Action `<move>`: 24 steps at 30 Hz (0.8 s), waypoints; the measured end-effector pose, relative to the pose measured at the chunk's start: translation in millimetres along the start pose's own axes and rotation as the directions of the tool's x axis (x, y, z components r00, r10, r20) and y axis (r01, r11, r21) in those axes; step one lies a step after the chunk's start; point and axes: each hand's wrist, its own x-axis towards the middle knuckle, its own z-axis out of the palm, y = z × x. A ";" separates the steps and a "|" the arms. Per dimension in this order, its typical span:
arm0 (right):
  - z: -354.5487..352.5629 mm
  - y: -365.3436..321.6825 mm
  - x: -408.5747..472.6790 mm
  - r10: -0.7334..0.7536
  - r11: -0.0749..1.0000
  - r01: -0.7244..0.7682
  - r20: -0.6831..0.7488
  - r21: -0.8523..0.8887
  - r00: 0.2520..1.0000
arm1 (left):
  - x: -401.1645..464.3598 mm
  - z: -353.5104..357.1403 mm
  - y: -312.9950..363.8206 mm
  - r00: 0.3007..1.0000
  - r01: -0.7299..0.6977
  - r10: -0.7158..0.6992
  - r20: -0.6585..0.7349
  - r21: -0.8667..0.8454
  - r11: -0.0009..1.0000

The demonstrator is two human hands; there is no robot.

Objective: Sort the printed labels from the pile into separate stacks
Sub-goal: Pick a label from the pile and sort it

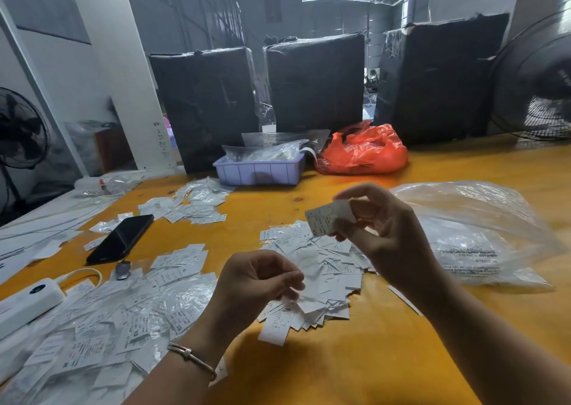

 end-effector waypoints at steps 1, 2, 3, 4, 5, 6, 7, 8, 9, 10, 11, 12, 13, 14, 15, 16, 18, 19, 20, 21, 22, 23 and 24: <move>1.1 -1.5 -1.2 -0.023 0.999 0.023 0.022 -0.033 0.999 | -0.3 -0.1 -0.1 1.000 -0.004 0.004 -0.002 -0.002 1.000; 2.3 -2.5 -2.4 -0.038 0.996 0.041 0.046 -0.073 0.998 | -0.2 -0.4 -0.7 1.000 -0.008 0.008 -0.004 -0.002 1.000; 3.4 -3.1 -3.0 -0.045 0.993 0.052 0.068 -0.110 0.997 | -0.3 -0.6 -0.9 1.000 -0.013 0.013 -0.003 0.002 1.000; 4.1 -3.2 -3.2 -0.047 0.989 0.059 0.087 -0.138 0.995 | -0.3 -0.7 -1.4 1.000 -0.019 0.019 0.002 0.010 1.000; 4.4 -3.2 -3.2 -0.047 0.986 0.063 0.105 -0.155 0.993 | -0.4 -0.6 -1.2 1.000 -0.024 0.024 0.010 0.017 1.000; 4.7 -3.3 -2.9 -0.045 0.984 0.064 0.119 -0.165 0.992 | -0.4 -0.2 -1.1 0.999 -0.027 0.027 0.019 0.021 0.999; 4.7 -3.2 -2.6 -0.040 0.983 0.062 0.131 -0.172 0.991 | -0.3 0.3 -0.9 0.999 -0.023 0.023 0.029 0.020 1.000; 4.5 -2.7 -2.4 -0.032 0.983 0.057 0.139 -0.176 0.990 | -0.1 0.8 -1.1 0.999 -0.015 0.015 0.037 0.014 1.000; 4.2 -2.1 -2.2 -0.023 0.983 0.049 0.146 -0.176 0.989 | -0.1 1.3 -1.1 0.999 -0.005 0.005 0.044 0.007 1.000; 4.0 -1.5 -2.3 -0.016 0.984 0.043 0.154 -0.174 0.988 | 0.0 1.7 -1.3 0.999 0.000 -0.001 0.047 0.003 1.000; 4.3 -0.9 -2.4 -0.012 0.984 0.041 0.165 -0.171 0.986 | -0.1 1.8 -1.3 0.999 0.004 -0.004 0.049 0.002 1.000; 4.8 0.0 -2.5 -0.013 0.984 0.043 0.174 -0.170 0.985 | 0.0 1.8 -1.4 0.999 0.005 -0.005 0.049 0.003 1.000; 5.5 1.0 -2.7 -0.017 0.983 0.049 0.179 -0.175 0.984 | -0.3 1.5 -1.1 0.999 0.004 -0.004 0.050 0.008 1.000; 5.9 2.3 -2.8 -0.024 0.980 0.059 0.181 -0.190 0.983 | -0.3 1.4 -0.6 0.999 0.000 -0.001 0.054 0.015 1.000; 6.2 3.7 -3.0 -0.031 0.974 0.071 0.182 -0.216 0.983 | -0.6 1.3 0.0 0.998 -0.004 0.003 0.060 0.022 1.000; 6.4 5.1 -3.0 -0.039 0.966 0.084 0.184 -0.245 0.982 | -0.6 1.4 0.5 0.998 -0.007 0.005 0.065 0.025 1.000; 6.5 6.7 -3.2 -0.050 0.955 0.099 0.177 -0.281 0.983 | -1.0 1.8 1.3 0.998 -0.006 0.004 0.064 0.019 1.000; 6.5 6.9 -3.1 -0.057 0.954 0.101 0.159 -0.282 0.986 | -1.1 2.0 1.4 0.998 -0.004 0.003 0.060 0.016 1.000; 6.4 6.7 -2.8 -0.070 0.954 0.105 0.133 -0.280 0.989 | -1.2 2.1 1.3 0.998 -0.002 0.001 0.058 0.016 1.000; 5.8 6.8 -2.3 -0.085 0.952 0.112 0.107 -0.284 0.991 | -0.9 2.0 1.2 0.998 0.001 -0.002 0.058 0.018 1.000; 4.8 7.3 -1.8 -0.098 0.949 0.120 0.089 -0.293 0.991 | -0.7 1.9 1.0 0.998 0.003 -0.004 0.061 0.021 1.000; 3.8 7.5 -1.5 -0.108 0.946 0.129 0.084 -0.299 0.991 | -0.5 1.7 0.8 0.998 0.003 -0.004 0.062 0.025 1.000; 3.0 7.7 -1.4 -0.110 0.946 0.132 0.091 -0.296 0.990 | -0.2 1.6 0.5 0.998 0.001 -0.002 0.062 0.032 0.999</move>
